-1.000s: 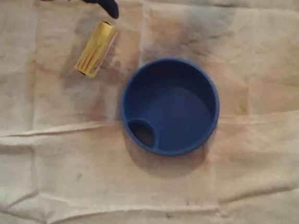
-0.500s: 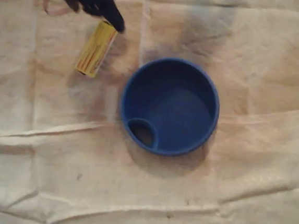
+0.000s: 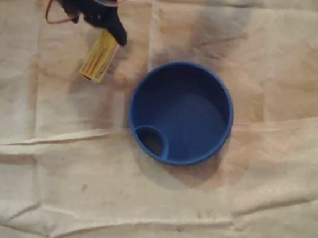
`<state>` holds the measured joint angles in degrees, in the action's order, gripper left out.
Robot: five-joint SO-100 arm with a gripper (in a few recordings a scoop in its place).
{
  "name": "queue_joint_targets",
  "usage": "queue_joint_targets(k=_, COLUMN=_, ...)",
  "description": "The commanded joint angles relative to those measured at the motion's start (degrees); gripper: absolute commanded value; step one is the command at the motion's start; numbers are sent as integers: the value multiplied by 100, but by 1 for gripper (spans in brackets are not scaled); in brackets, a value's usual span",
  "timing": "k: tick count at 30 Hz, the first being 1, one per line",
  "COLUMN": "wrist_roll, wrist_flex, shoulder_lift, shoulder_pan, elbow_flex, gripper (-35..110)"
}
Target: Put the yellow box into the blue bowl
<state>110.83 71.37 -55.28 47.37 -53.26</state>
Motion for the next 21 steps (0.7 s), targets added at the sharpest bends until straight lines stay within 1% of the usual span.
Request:
queue_joint_targets(k=1, wrist_roll=-53, wrist_flex=-88, shoulder_lift=-176, shoulder_pan=-26, elbow_flex=264, gripper=40)
queue_joint_targets(k=21, wrist_roll=-79, wrist_flex=-88, shoulder_lift=255, shoulder_pan=-229, elbow_flex=202, gripper=40)
